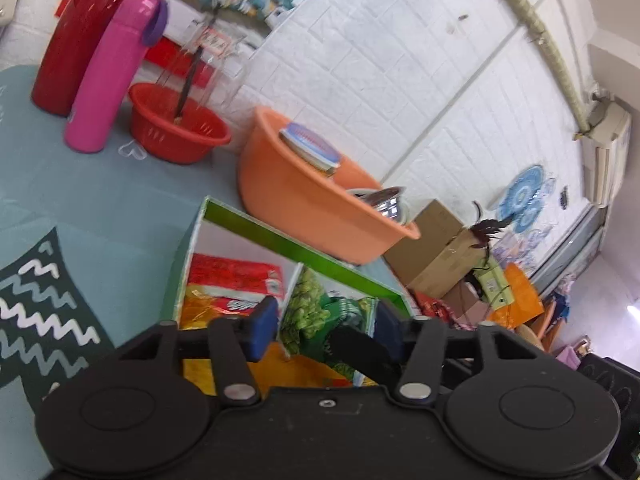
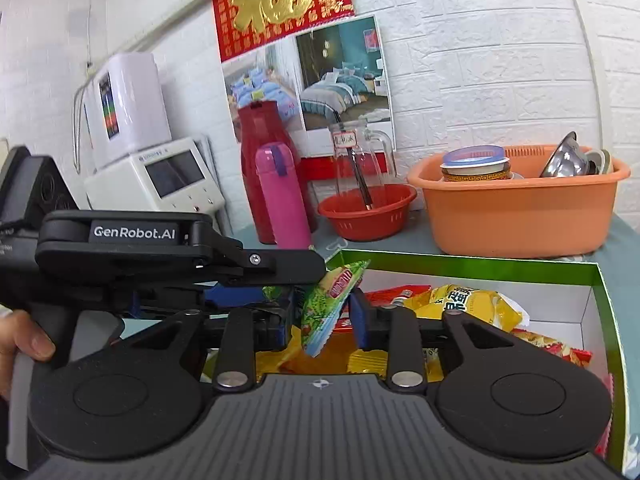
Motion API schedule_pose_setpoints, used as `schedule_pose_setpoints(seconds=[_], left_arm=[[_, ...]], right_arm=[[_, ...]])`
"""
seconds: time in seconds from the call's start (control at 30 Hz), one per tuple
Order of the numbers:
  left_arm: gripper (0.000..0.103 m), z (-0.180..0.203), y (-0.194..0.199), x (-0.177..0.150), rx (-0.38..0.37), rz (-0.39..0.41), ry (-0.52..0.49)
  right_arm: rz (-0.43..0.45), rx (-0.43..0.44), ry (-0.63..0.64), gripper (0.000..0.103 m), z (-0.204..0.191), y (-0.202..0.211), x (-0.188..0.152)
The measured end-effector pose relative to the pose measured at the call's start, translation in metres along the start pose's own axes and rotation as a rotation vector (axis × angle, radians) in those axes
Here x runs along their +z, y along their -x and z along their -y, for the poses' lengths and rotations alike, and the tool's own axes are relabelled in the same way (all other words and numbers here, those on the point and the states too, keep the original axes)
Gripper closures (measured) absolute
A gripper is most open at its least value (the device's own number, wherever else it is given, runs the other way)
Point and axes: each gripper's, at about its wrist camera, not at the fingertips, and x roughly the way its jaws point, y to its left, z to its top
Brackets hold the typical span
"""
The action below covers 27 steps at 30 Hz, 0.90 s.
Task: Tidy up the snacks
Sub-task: 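Carry the green pea-snack packet into the box and open the left gripper, then grasp the small clear bag of orange snacks with the left gripper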
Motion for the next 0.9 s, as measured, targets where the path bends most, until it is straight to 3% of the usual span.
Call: schedule_pose_setpoints(seconds=[0.03, 0.1, 0.13, 0.43, 0.7, 0.9], left_arm=[[0.000, -0.004, -0.001, -0.001, 0.019, 0.001, 0.008], [0.000, -0.008, 0.002, -0.004, 0.046, 0.009, 0.017], [0.000, -0.008, 0.005, -0.005, 0.041, 0.009, 0.016], [0.000, 0.024, 0.049, -0.011, 0.026, 0.030, -0.014], [0.000, 0.080, 0.102, -0.038, 0.059, 0.012, -0.097], [0.000, 0.108, 0.105, -0.082, -0.011, -0.081, -0.162]], right_arm=[[-0.006, -0.002, 0.020, 0.021, -0.001, -0.003, -0.002], [0.009, 0.024, 0.064, 0.003, -0.005, -0.001, -0.008], [0.017, 0.027, 0.083, 0.000, -0.008, 0.001, -0.009], [0.043, 0.012, 0.094, 0.000, -0.025, 0.036, 0.002], [0.073, 0.031, 0.105, 0.000, -0.032, 0.133, 0.007], [0.065, -0.047, 0.150, 0.000, -0.012, 0.198, -0.024]])
